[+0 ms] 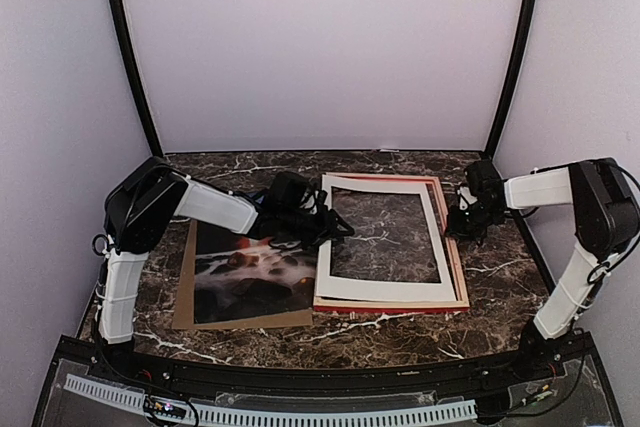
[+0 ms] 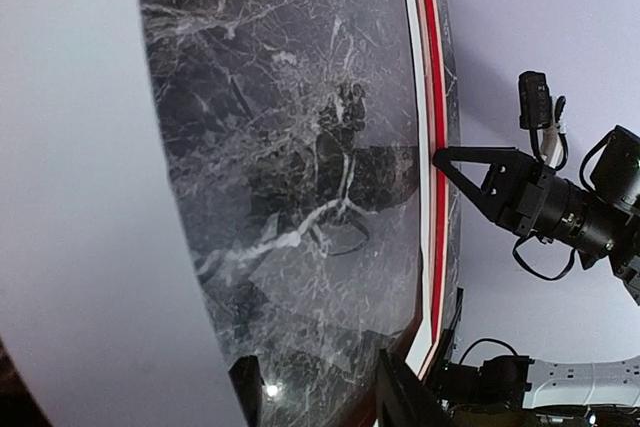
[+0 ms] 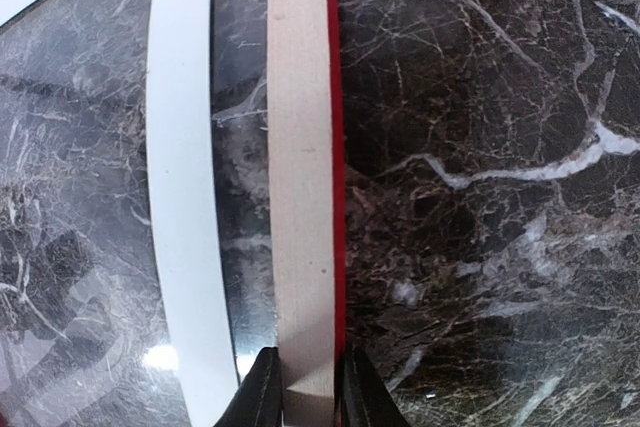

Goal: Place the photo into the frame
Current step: Place the mat board on the glass panel.

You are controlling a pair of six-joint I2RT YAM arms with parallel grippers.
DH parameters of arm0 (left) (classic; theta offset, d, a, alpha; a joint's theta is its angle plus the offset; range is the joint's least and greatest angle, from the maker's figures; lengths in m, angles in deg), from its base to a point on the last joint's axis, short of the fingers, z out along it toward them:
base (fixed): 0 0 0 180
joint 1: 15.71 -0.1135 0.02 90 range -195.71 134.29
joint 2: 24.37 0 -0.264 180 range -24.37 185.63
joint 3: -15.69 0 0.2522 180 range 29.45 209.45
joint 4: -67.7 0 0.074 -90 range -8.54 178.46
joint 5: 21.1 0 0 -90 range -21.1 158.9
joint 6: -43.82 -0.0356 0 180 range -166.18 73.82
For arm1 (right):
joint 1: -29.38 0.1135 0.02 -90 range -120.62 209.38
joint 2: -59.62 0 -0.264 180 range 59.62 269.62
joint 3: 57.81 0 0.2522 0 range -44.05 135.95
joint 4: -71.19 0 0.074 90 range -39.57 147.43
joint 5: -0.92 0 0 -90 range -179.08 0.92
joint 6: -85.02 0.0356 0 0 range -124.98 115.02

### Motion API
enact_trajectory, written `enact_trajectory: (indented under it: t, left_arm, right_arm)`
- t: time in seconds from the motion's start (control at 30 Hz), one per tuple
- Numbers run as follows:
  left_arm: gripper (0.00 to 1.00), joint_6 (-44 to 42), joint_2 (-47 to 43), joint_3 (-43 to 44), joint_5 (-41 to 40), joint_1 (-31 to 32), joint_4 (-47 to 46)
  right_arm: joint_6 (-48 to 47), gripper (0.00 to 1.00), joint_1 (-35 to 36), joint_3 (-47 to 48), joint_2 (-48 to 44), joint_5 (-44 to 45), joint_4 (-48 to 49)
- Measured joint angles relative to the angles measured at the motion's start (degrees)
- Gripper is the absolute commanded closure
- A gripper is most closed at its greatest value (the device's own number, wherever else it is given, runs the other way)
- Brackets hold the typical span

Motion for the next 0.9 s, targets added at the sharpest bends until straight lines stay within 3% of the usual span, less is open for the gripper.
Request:
enact_trajectory:
  t: [0.3, 0.6, 0.9]
  left_arm:
    - [0.6, -5.1, 0.1, 5.0, -0.6, 0.0, 6.2]
    - [0.57, -7.6, 2.3, 8.8, 0.0, 0.0, 9.2]
    - [0.51, -8.3, 2.7, 8.8, -0.1, 0.0, 11.0]
  right_arm:
    - [0.5, 0.76, 1.5, 0.4, 0.6, -0.2, 0.8]
    - [1.2, 0.61, 1.6, 0.6, 0.6, -0.3, 0.1]
    - [1.6, 0.53, 1.7, 2.2, 0.6, -1.4, -1.1]
